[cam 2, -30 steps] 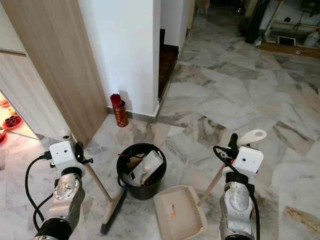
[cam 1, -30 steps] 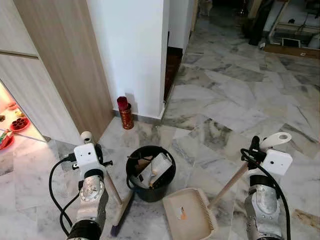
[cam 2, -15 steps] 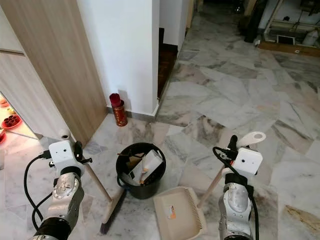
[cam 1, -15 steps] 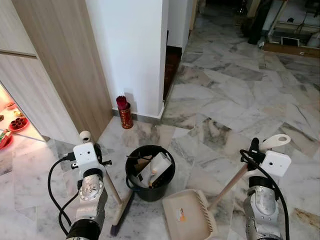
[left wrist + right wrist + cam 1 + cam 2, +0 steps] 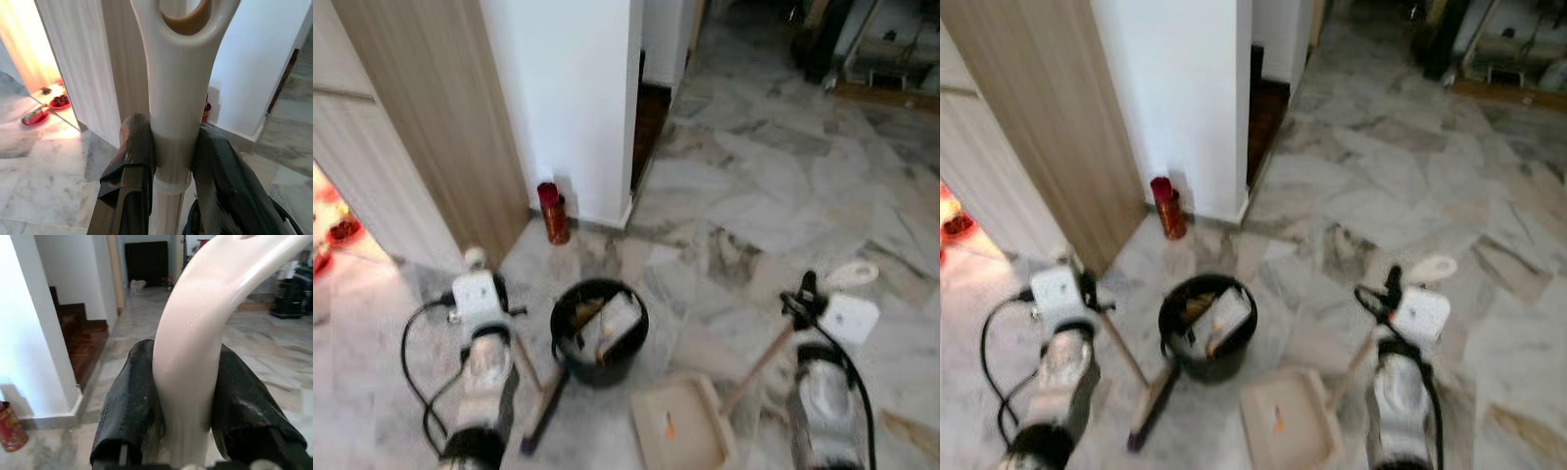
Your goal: Sweep floor
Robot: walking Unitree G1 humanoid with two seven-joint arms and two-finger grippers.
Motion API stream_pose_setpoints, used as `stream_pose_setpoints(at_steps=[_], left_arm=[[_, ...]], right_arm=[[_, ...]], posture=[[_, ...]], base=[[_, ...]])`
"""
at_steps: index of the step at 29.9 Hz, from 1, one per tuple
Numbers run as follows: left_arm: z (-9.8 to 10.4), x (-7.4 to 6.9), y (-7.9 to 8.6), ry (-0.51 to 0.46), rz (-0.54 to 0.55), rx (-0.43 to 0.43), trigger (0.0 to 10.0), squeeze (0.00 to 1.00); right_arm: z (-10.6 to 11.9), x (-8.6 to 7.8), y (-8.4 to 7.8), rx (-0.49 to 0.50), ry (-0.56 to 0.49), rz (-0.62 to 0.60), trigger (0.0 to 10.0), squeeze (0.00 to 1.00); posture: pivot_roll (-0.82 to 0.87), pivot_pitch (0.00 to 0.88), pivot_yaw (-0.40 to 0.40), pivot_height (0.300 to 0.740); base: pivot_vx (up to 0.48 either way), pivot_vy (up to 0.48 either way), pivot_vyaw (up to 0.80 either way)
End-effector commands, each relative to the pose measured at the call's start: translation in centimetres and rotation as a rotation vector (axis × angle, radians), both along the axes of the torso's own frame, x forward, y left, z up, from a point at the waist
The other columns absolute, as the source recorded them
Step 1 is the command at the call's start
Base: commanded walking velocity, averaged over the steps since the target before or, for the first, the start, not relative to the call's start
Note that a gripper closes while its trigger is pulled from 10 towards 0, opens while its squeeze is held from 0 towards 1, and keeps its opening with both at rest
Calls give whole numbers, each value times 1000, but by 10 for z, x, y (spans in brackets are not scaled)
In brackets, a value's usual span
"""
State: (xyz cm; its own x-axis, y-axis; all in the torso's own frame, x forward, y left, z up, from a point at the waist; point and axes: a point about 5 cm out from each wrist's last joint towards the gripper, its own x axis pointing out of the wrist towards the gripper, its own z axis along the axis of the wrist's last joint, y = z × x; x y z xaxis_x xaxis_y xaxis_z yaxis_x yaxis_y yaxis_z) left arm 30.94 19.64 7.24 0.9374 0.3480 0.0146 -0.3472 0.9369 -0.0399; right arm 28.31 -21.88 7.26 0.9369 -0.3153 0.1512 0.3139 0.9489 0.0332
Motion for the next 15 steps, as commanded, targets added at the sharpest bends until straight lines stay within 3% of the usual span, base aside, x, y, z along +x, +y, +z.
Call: stream_pose_setpoints(at_steps=[1,10,15], left_arm=[[1,2,-8,3,-16,-6,10000,0],[0,1,-7,10,-8,-3,10000,0],[-3,0,-4,26,5,-10,10000,0]], right_arm=[[5,0,-6,-4,-29,-19,10000,0],[3,0,-5,0,-23,-18,10000,0],[3,0,-5,0,-21,-17,10000,0]], posture=[[-2,72,-8,740],[-1,72,-8,740],[-1,72,-8,740]], base=[[0,-364,0],[0,-333,0],[0,0,0]])
